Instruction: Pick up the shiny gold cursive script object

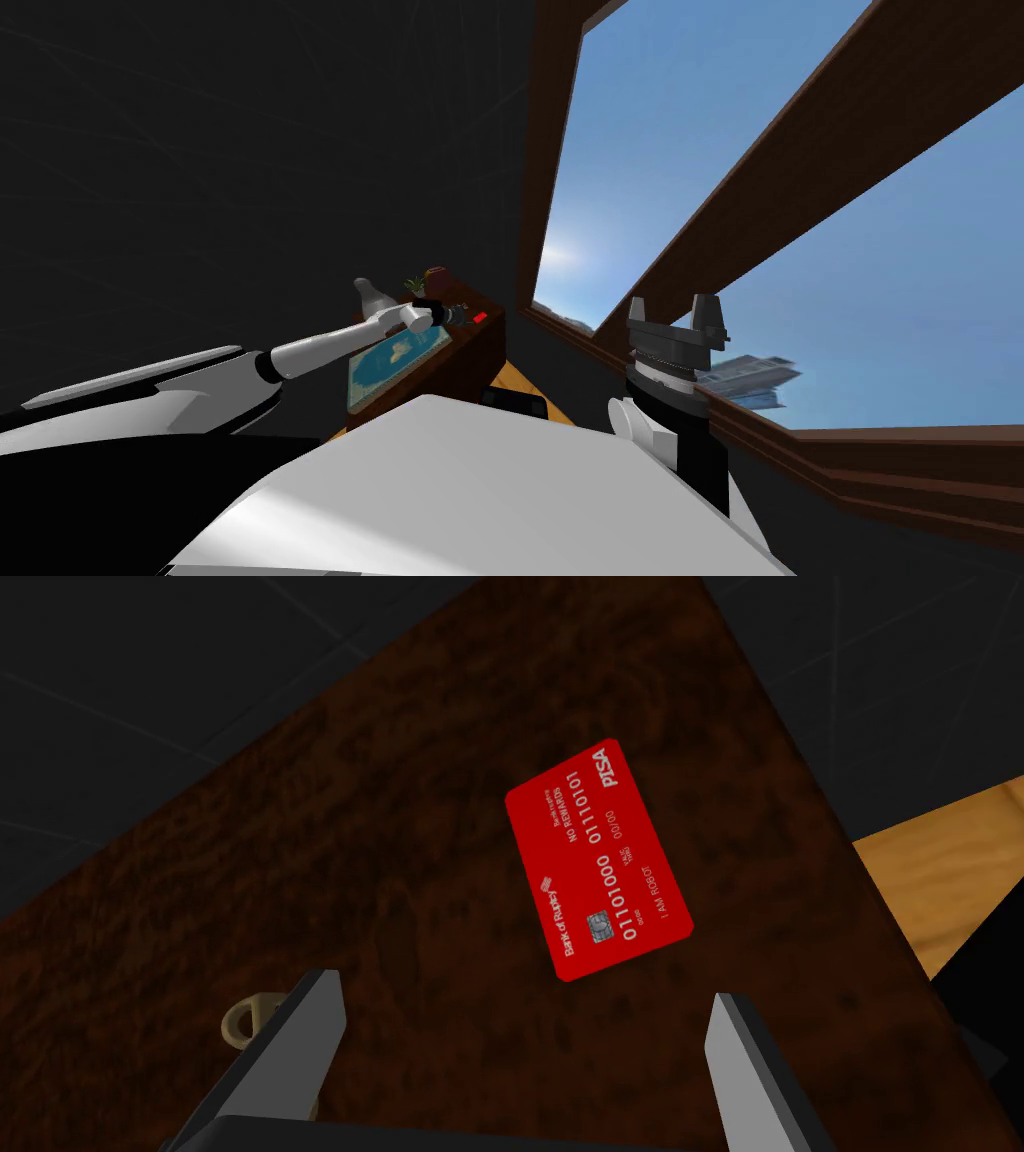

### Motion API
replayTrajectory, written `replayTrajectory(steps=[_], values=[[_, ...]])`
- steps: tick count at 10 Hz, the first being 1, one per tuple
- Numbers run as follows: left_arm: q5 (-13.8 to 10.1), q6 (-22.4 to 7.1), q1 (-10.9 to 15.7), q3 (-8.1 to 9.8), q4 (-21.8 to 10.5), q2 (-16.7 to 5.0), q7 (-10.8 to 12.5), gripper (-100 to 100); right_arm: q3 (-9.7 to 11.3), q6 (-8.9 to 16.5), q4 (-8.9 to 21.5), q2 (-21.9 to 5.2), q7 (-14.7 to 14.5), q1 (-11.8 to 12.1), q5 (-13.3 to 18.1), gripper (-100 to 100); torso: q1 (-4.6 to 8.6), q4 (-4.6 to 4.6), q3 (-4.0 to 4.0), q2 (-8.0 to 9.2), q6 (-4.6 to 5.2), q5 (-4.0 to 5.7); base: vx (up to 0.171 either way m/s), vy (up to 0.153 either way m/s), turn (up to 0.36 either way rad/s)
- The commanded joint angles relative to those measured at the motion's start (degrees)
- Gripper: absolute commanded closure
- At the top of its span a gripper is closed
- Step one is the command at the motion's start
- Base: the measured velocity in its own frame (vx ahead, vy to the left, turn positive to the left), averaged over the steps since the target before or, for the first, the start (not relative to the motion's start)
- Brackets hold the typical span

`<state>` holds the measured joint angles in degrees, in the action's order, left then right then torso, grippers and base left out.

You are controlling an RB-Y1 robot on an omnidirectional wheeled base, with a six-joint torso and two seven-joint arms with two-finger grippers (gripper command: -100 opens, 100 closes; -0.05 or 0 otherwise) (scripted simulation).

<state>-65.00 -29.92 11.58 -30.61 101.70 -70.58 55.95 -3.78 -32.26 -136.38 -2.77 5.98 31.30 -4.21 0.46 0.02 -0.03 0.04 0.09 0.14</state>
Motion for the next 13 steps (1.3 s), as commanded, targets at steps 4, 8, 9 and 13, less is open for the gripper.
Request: replayTrajectory(steps=[4,8,9,13], values=[[-7.07,-6.77,3.41,-3.98,-2.77,-7.07,5.17,-100,0.0,0.0,0.0,0.0,0.0,0.0,0.0,0,0.01,-0.02,0.05,-0.09,0.04,0.01,0.029,0.014,-0.186],[-12.53,-12.2,6.09,-7.5,-5.25,-12.39,10.04,-100,0.0,0.0,0.0,0.0,0.0,0.0,0.0,0,0.01,-0.03,0.07,-0.12,0.04,0.0,0.033,0.017,-0.178],[-14.95,-14.54,7.23,-9.17,-6.5,-14.14,11.76,-100,0.0,0.0,0.0,0.0,0.0,0.01,0.0,0,0.03,-0.01,0.04,-0.08,-0.02,0.0,0.036,0.01,-0.21],[-19.44,-19.22,9.12,-12.26,-8.97,-18.91,17.08,-100,0.0,0.0,0.0,0.0,0.0,0.0,0.0,0,0.06,-0.02,0.05,-0.1,0.02,0.02,0.032,0.013,-0.155]])
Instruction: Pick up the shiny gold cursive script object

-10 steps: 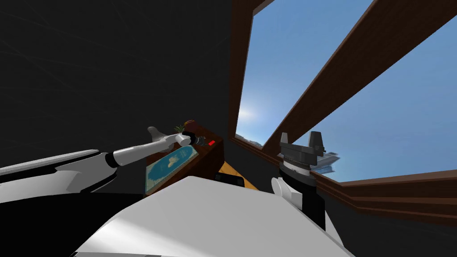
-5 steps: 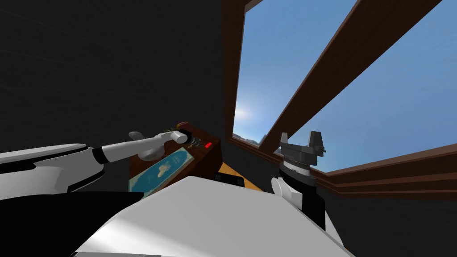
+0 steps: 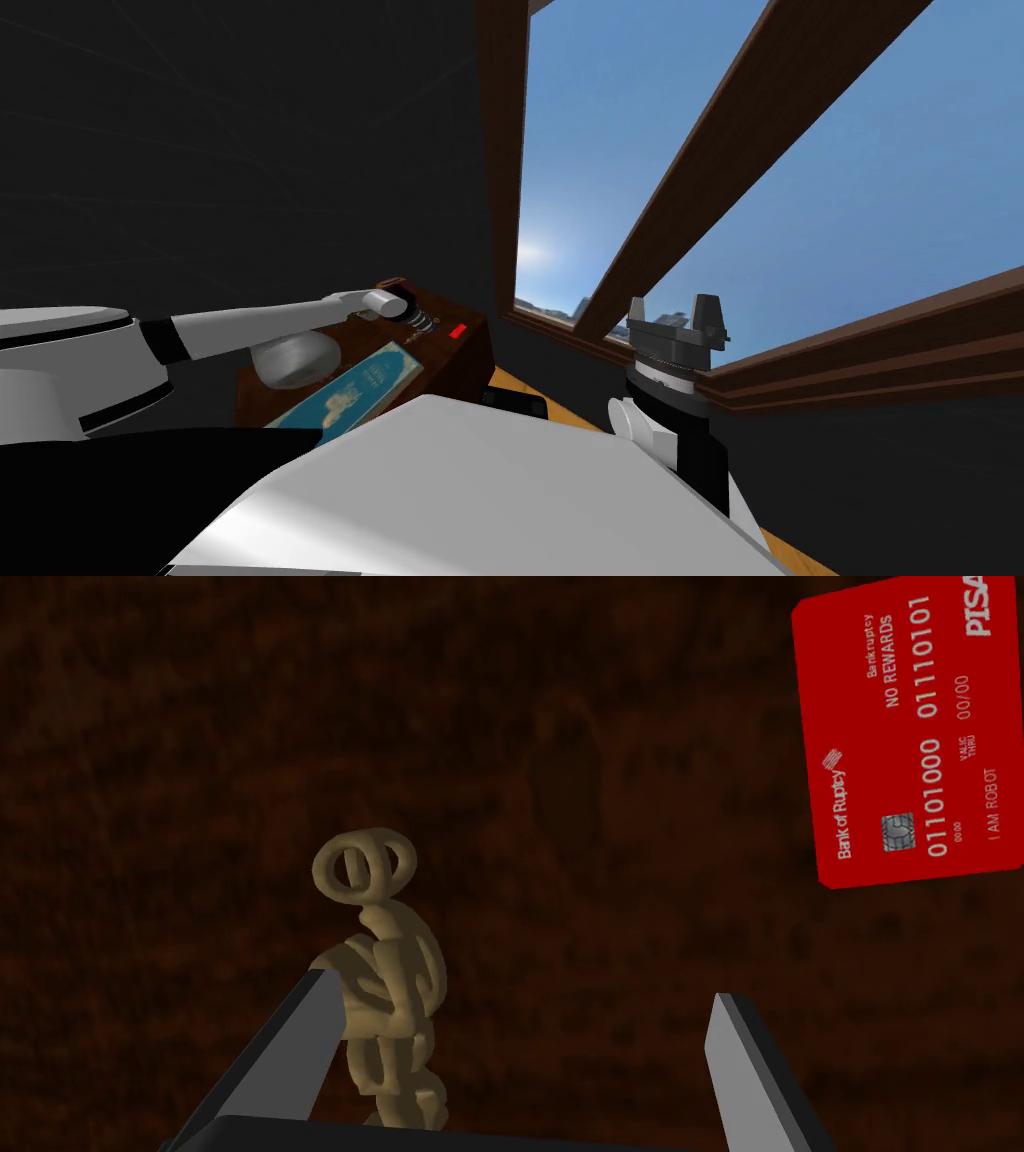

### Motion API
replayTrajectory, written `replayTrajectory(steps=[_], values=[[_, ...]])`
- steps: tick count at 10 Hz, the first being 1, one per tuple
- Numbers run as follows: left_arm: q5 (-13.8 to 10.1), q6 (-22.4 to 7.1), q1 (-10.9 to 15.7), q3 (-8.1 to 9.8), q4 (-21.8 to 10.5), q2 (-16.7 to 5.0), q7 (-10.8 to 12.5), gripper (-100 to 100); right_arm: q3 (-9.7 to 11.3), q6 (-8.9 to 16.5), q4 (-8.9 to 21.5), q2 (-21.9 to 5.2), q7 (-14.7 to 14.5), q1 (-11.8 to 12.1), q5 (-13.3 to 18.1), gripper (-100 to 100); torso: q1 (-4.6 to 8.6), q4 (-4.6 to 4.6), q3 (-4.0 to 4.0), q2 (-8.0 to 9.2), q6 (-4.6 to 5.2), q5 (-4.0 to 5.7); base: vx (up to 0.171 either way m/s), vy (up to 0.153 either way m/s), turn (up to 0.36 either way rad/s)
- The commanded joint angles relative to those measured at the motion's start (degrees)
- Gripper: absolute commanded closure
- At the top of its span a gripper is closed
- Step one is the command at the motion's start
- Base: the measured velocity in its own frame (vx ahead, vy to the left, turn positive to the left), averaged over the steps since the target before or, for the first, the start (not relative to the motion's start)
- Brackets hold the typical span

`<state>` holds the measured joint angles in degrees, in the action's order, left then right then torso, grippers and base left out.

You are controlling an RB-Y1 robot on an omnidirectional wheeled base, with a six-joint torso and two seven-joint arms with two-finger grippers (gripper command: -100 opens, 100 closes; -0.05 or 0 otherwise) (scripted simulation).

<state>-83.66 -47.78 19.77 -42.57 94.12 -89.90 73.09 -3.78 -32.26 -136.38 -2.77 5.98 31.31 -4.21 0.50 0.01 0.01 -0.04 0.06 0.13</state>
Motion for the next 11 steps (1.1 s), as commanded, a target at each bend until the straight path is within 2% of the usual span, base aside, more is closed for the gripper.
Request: replayTrajectory(steps=[1,2,5,8,9,10,11], values=[[-2.7,-2.86,1.65,-1.72,-2.61,-1.32,2.05,-100,0.0,0.0,0.0,0.0,0.0,0.0,0.0,0,0.0,0.0,0.0,0.0,0.0,0.0,0.028,0.015,-0.15],[-2.7,-3.34,1.65,-1.72,-2.61,-1.32,2.05,-100,0.0,0.0,0.0,0.0,0.0,-0.01,0.0,0,0.01,0.0,0.0,0.0,0.04,0.01,0.02,0.013,-0.078],[-7.2,-8.07,3.0,-5.34,-5.84,-4.86,7.25,-100,0.0,0.0,0.0,0.0,0.0,0.0,0.0,0,0.04,0.0,-0.01,0.01,0.02,0.01,0.031,0.013,-0.157],[-10.36,-11.46,3.56,-8.23,-8.48,-6.27,10.85,-100,0.0,0.0,0.0,0.0,0.0,0.0,0.0,0,-0.03,0.0,0.0,0.0,0.01,-0.01,0.027,0.031,-0.116],[-10.85,-12.0,3.57,-8.76,-8.93,-6.17,11.37,-100,0.0,0.0,0.0,0.0,0.0,0.0,0.0,0,-0.06,0.01,-0.03,0.05,0.0,-0.02,-0.008,0.038,-0.082],[-10.56,-11.34,3.36,-8.32,-8.27,-6.42,10.78,-100,0.0,0.0,0.0,0.0,0.0,0.0,0.0,0,-0.06,0.03,-0.07,0.13,-0.01,-0.03,-0.007,0.017,-0.012],[-10.61,-11.45,3.35,-8.41,-8.28,-6.43,11.06,0,0.0,0.0,0.0,0.0,0.0,0.0,0.0,0,0.0,0.04,-0.09,0.15,-0.02,-0.01,0.0,0.0,0.0]])
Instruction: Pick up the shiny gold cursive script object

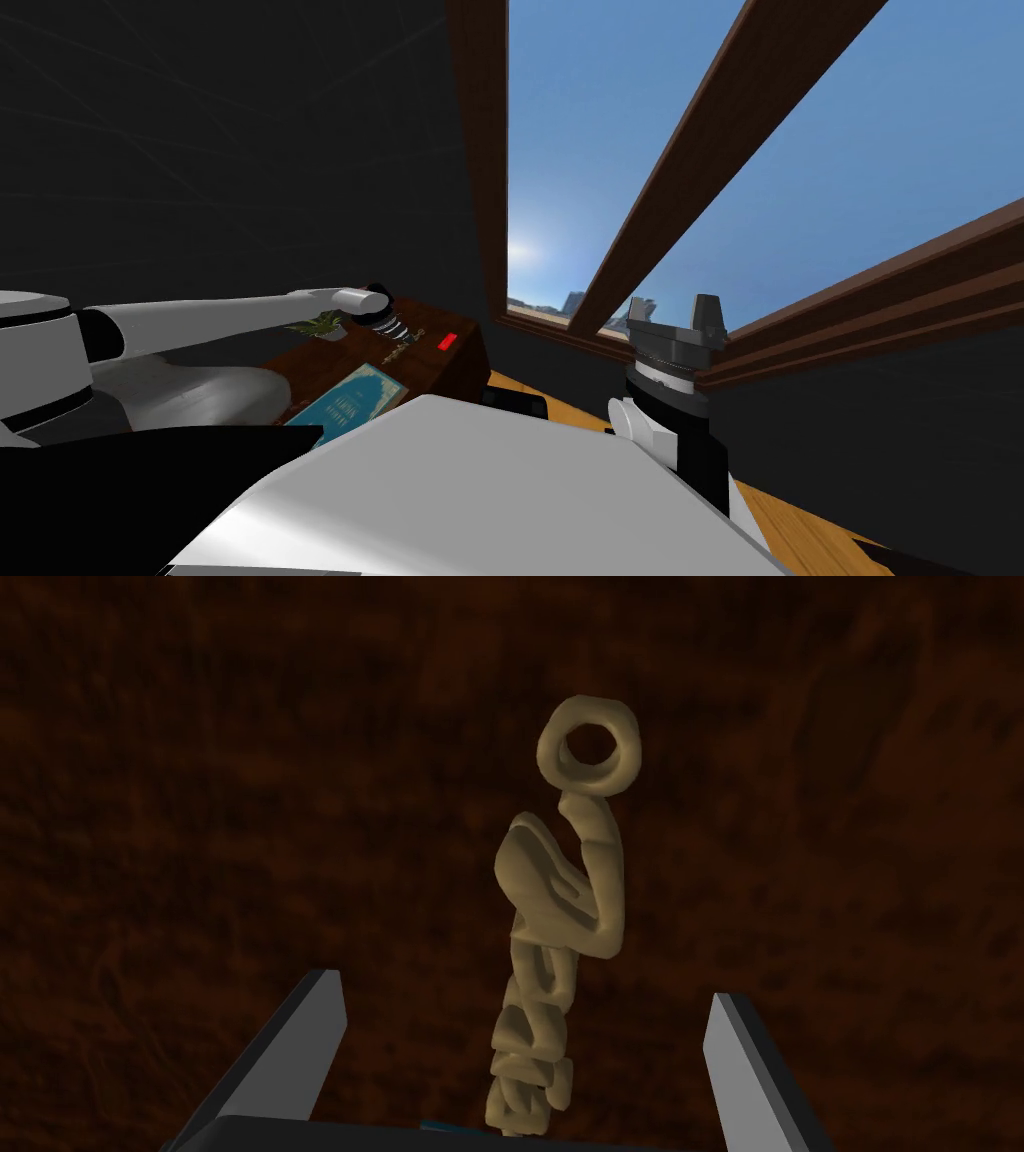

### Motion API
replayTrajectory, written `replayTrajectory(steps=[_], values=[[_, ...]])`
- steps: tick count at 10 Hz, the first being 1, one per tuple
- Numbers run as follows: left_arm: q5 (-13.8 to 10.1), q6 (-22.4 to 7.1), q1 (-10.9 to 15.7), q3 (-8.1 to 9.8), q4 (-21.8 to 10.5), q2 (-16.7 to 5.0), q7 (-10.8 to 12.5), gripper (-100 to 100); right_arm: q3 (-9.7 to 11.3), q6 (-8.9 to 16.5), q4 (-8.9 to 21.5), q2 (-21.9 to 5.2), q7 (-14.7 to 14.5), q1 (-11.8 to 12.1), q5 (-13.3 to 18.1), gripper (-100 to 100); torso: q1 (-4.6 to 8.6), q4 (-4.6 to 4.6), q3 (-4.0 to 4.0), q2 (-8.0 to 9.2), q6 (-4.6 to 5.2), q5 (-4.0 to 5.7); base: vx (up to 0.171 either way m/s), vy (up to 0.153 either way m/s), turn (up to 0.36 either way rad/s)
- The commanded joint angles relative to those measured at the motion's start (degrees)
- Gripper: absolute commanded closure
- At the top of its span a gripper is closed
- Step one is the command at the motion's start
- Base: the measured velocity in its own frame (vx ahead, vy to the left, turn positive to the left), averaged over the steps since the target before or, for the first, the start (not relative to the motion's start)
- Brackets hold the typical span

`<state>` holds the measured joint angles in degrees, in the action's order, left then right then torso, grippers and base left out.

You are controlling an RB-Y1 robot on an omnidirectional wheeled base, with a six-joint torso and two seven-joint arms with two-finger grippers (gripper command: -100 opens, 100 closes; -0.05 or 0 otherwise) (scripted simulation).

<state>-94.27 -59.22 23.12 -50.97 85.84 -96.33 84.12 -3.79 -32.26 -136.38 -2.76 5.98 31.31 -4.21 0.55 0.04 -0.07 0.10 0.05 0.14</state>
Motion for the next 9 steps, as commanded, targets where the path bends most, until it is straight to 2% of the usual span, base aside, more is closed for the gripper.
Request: replayTrajectory(steps=[1,5,6,7,9], values=[[0.42,0.42,-0.88,0.52,-1.87,1.64,-1.83,-100,0.0,0.0,0.0,0.0,0.0,0.0,0.0,0,0.0,0.0,0.0,0.0,0.0,0.0,0.034,-0.008,0.097],[1.41,1.41,-2.94,1.73,-6.23,5.47,-6.1,-100,0.05,0.02,0.12,0.0,0.01,0.17,0.01,0,0.14,-0.01,0.19,-0.39,-0.11,-0.07,0.045,-0.025,0.088],[1.19,1.26,-2.61,1.51,-5.37,4.71,-5.22,-100,0.07,0.04,0.19,0.01,0.02,0.28,0.02,0,0.19,0.0,0.27,-0.55,-0.16,-0.11,0.013,-0.015,0.024],[1.23,1.3,-2.66,1.54,-5.5,4.82,-5.47,100,0.08,0.05,0.2,0.0,0.02,0.28,0.02,0,0.16,-0.01,0.31,-0.6,-0.14,-0.11,0.0,0.0,0.0],[1.22,1.28,-2.64,1.55,-5.44,4.83,-5.49,100,0.08,0.05,0.2,0.0,0.02,0.28,0.02,0,0.05,-0.02,0.31,-0.61,-0.18,-0.13,0.0,0.0,0.0]])
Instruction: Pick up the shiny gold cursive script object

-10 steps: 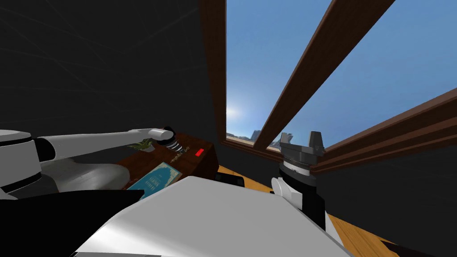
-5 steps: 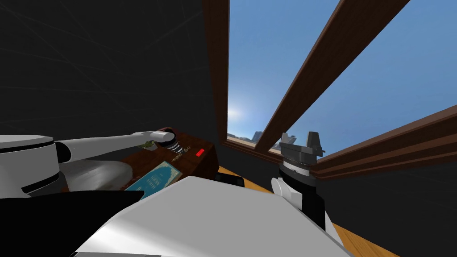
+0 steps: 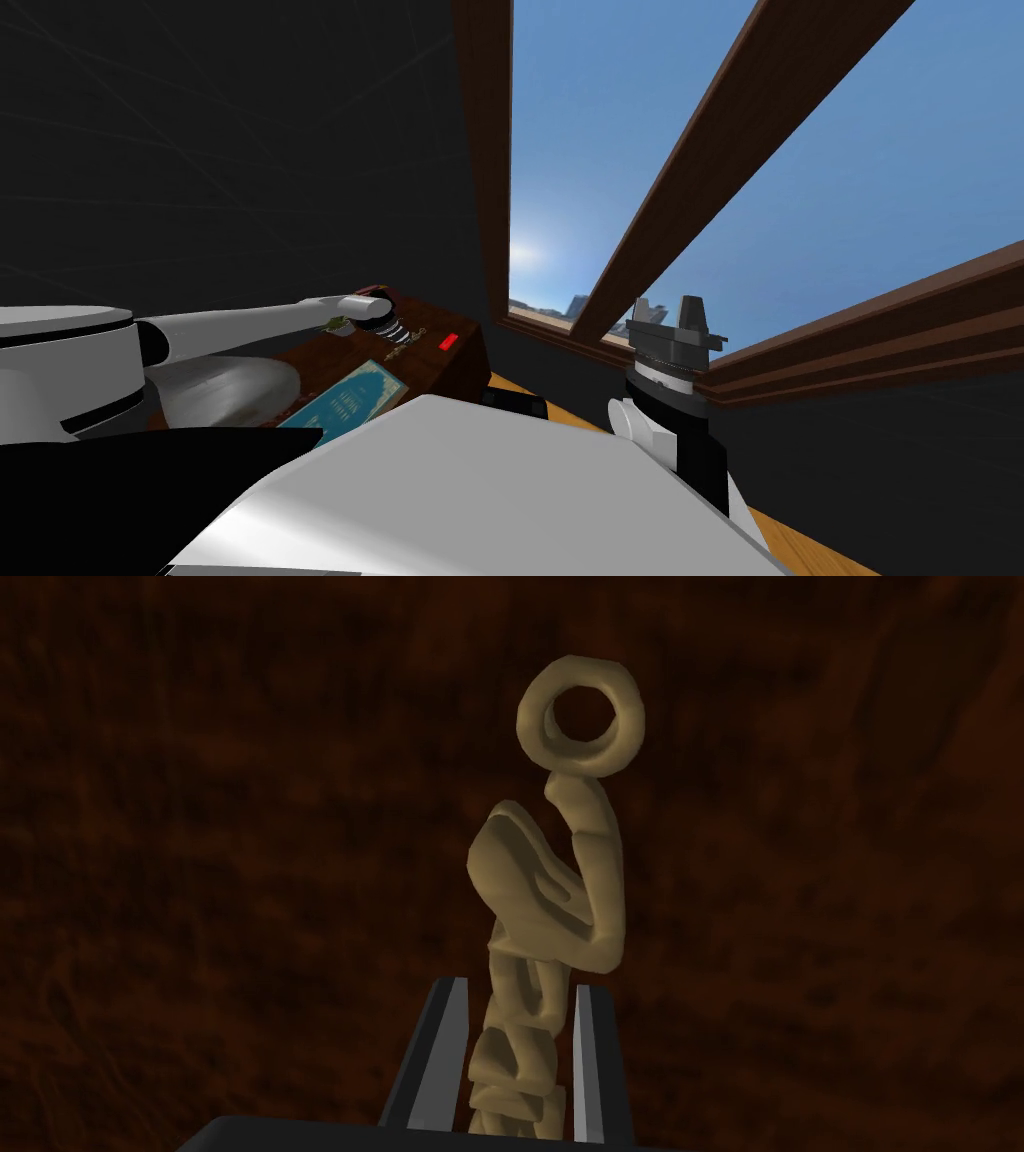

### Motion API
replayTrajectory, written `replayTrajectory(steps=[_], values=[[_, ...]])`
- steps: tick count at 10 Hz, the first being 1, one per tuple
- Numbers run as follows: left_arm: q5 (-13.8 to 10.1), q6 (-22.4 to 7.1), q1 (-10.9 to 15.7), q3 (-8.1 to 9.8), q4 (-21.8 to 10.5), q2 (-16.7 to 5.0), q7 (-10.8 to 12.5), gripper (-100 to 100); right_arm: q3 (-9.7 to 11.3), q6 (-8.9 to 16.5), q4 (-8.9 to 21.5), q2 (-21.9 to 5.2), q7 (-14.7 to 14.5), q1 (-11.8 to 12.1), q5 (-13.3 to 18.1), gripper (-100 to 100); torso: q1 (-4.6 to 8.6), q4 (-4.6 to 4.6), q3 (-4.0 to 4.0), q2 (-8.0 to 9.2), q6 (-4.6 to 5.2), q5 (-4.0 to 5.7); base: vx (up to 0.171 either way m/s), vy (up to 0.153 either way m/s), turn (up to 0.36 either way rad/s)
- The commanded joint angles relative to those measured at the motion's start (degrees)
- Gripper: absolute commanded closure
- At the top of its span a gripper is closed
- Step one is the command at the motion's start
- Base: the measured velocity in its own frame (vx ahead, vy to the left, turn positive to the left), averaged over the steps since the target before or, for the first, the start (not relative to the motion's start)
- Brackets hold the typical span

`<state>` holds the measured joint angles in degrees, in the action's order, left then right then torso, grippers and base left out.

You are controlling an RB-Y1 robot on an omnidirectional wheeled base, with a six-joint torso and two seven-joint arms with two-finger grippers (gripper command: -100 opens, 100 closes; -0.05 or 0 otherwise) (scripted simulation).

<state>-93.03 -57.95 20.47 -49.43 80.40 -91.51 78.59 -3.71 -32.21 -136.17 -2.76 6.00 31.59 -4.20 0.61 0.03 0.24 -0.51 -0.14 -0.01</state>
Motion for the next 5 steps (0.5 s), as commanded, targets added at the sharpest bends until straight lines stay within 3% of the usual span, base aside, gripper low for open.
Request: replayTrajectory(steps=[1,2,3,4,5], values=[[0.0,0.0,0.0,0.0,0.0,0.0,0.0,100,0.0,0.0,0.0,0.0,0.0,0.0,0.0,0,0.0,0.0,0.0,0.0,0.0,0.0,0.0,0.0,0.0],[0.0,0.0,0.0,0.0,0.01,0.01,0.0,100,0.0,0.0,0.0,0.0,0.0,0.0,0.0,0,0.0,0.0,0.0,0.0,0.0,0.01,0.0,0.0,0.0],[-0.01,0.0,0.0,0.0,0.01,0.01,0.0,0,0.0,0.0,0.0,0.0,0.0,0.0,0.0,0,0.0,0.0,0.0,0.0,0.0,0.01,0.0,0.0,0.0],[-0.39,-0.43,0.88,-0.5,1.7,-1.54,1.86,100,0.0,0.0,0.0,0.0,0.0,0.0,0.0,0,0.0,0.0,0.0,0.0,0.0,0.01,-0.015,0.017,-0.119],[-0.53,-0.57,1.17,-0.68,2.33,-2.08,2.47,100,0.0,0.0,0.0,0.0,0.0,-0.01,0.0,0,-0.01,0.02,-0.02,0.02,0.08,0.04,-0.032,0.041,-0.126]])
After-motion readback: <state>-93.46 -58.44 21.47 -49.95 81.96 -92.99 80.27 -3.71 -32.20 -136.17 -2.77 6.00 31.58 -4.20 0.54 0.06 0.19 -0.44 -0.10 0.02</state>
